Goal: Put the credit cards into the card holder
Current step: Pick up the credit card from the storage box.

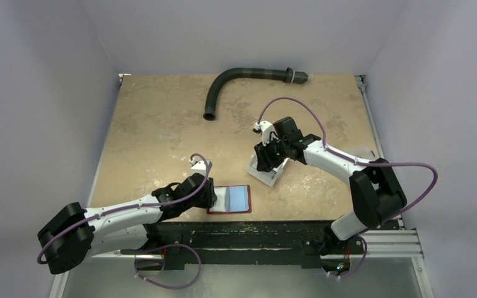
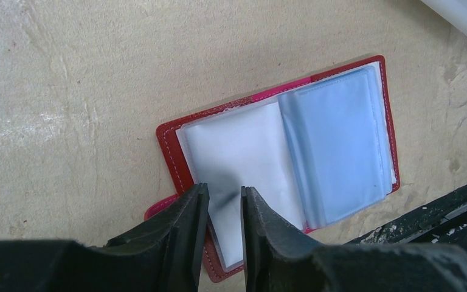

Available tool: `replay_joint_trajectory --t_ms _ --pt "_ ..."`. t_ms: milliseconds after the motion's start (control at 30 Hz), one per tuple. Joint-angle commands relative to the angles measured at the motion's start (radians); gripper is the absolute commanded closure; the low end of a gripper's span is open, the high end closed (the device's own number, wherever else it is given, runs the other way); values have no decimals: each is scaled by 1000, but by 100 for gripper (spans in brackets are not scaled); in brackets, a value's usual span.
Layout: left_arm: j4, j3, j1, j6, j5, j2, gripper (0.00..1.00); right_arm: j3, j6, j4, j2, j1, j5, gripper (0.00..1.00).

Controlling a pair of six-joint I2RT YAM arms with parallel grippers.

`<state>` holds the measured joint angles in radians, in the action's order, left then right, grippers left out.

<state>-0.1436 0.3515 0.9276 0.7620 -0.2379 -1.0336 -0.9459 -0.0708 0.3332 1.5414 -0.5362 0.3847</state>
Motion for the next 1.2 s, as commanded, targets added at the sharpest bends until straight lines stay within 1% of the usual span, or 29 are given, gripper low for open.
replay_joint_trajectory --t_ms 0,367,500,633,733,833,867,1067,1167 --pt "18 30 -10 -25 3 14 69 1 16 0 -25 -1 37 56" --pt "18 28 -12 -27 6 10 69 11 28 -9 -53 -1 39 68" --pt "22 25 -12 -24 9 5 69 9 25 1 -47 0 28 75" --pt "19 25 -12 -20 14 8 69 6 29 -3 -58 -1 19 78" --pt "12 28 -12 -17 18 18 69 -1 28 7 -60 -2 -18 84" --pt "0 35 -11 -16 24 29 69 -9 32 19 -55 -1 -86 97" --pt "-4 39 -12 -16 26 33 68 -10 39 19 -54 -1 -113 100" --pt "-13 42 -12 -9 33 37 68 4 63 -21 -43 -1 -369 100" --pt "-16 43 -12 -2 37 36 68 -2 96 -28 -25 -2 -534 100"
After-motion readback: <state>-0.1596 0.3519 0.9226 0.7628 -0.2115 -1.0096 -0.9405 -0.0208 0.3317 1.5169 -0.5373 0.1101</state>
